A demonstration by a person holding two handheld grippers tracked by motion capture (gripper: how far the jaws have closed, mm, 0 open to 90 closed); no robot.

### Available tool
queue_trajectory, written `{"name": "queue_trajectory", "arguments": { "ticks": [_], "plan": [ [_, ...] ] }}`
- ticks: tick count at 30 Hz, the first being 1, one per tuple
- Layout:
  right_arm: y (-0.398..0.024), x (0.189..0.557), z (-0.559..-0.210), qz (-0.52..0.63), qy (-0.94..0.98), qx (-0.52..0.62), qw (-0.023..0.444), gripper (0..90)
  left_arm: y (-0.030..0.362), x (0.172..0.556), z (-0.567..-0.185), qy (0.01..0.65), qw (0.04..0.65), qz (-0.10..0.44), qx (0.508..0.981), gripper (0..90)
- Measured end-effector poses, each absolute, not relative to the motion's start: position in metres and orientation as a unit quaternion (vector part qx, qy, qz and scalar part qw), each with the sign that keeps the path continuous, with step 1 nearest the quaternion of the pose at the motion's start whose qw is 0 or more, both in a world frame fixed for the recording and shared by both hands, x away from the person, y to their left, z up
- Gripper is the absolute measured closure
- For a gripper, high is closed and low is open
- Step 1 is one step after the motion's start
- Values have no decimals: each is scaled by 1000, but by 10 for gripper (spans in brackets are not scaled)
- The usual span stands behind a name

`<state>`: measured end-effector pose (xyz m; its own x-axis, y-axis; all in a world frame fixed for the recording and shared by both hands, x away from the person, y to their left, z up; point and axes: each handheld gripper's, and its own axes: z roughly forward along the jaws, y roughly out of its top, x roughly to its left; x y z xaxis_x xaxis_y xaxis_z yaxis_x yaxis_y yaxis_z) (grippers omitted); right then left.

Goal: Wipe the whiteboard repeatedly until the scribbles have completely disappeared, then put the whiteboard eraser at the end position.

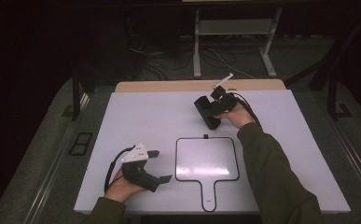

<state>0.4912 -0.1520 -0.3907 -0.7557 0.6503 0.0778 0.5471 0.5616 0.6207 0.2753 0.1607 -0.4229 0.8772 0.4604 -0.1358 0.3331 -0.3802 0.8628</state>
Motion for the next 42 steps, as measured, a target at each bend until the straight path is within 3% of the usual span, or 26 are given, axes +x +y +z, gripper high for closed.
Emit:
{"name": "queue_trajectory", "arguments": {
  "ticks": [17, 24, 30, 42],
  "plan": [
    [-141, 506, -419, 309, 877, 360, 76, 399, 159, 274, -423, 240, 503, 61, 828, 0],
    [-152, 498, -406, 355, 859, 362, 71, 259, 160, 274, -423, 241, 502, 61, 828, 0],
    [-166, 483, -397, 388, 846, 361, 65, 230, 160, 276, -424, 243, 498, 63, 830, 0],
    [-198, 442, -381, 413, 834, 351, 103, 172, 164, 284, -423, 251, 497, 73, 828, 0]
  ]
}}
